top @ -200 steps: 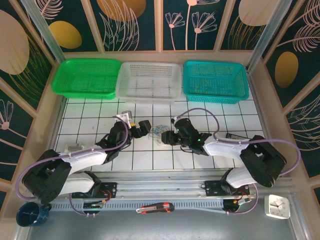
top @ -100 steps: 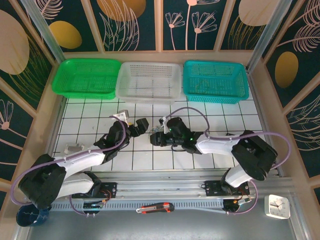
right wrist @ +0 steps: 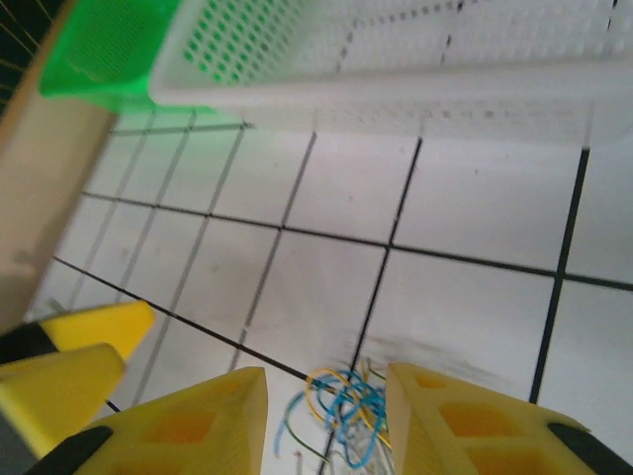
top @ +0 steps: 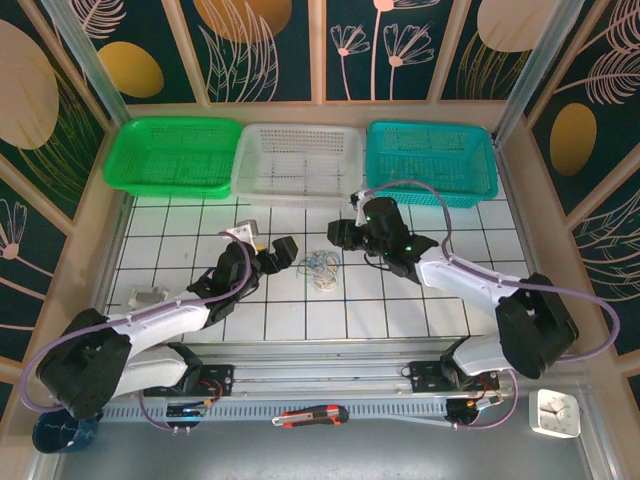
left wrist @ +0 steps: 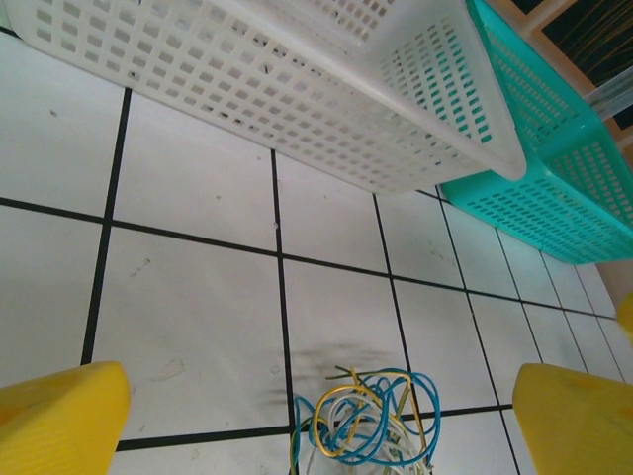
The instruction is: Untangle the cables
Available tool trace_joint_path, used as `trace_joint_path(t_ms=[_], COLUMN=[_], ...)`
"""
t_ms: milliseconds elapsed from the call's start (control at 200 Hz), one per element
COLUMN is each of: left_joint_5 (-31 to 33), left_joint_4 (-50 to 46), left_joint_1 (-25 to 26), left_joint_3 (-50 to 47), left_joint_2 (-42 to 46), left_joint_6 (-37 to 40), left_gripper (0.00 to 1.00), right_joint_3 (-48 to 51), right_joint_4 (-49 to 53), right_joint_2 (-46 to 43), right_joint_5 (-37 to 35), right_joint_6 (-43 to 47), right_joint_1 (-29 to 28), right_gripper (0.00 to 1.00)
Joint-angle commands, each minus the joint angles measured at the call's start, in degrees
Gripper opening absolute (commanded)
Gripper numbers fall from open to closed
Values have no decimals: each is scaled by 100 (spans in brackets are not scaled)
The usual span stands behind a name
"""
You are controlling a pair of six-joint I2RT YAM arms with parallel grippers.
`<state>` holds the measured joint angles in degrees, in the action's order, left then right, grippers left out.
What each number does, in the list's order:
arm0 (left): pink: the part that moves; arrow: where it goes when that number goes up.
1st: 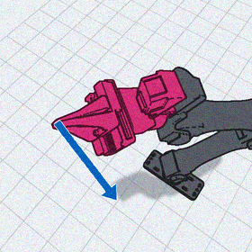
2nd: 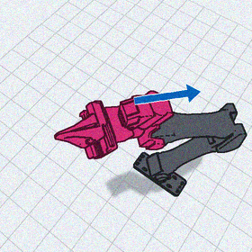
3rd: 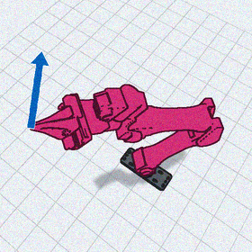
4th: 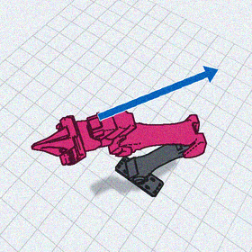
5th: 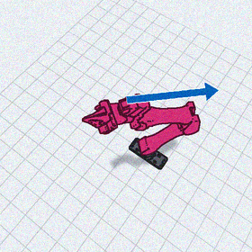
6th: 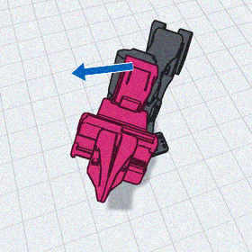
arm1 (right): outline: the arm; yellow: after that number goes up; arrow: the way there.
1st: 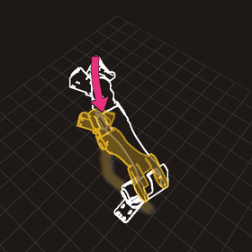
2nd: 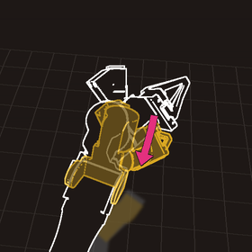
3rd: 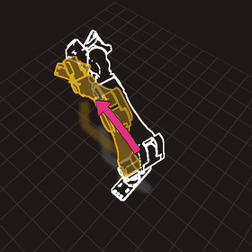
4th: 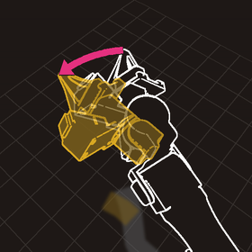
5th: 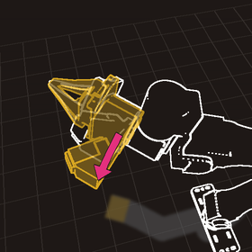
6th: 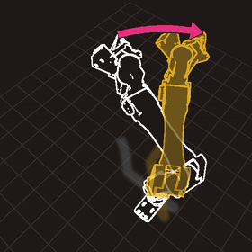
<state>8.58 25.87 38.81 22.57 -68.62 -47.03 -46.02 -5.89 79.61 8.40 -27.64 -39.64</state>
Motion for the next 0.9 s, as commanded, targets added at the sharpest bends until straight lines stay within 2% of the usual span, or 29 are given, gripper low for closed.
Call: trace_joint_path(t_ms=[0,170,370,565,891], left_joint_5=[-247,-317,-339,-379,-404], left_joint_4=[25,38,48,64,51], left_joint_1=[30,29,30,26,25], left_joint_3=[81,99,195,256,278], left_joint_2=[-112,-160,-248,-310,-311], left_joint_6=[51,62,103,110,97], left_gripper=[99,99,99,99,99], right_joint_3=[-82,116,395,629,693], right_joint_4=[214,233,234,126,-16], right_joint_2=[204,352,415,361,603], right_joint_5=[-97,-366,-710,-850,-959], right_joint_6=[227,253,71,-45,-23], right_joint_1=[-255,-937,-1411,-1639,-1679], right_gripper=[36,33,31,37,37])
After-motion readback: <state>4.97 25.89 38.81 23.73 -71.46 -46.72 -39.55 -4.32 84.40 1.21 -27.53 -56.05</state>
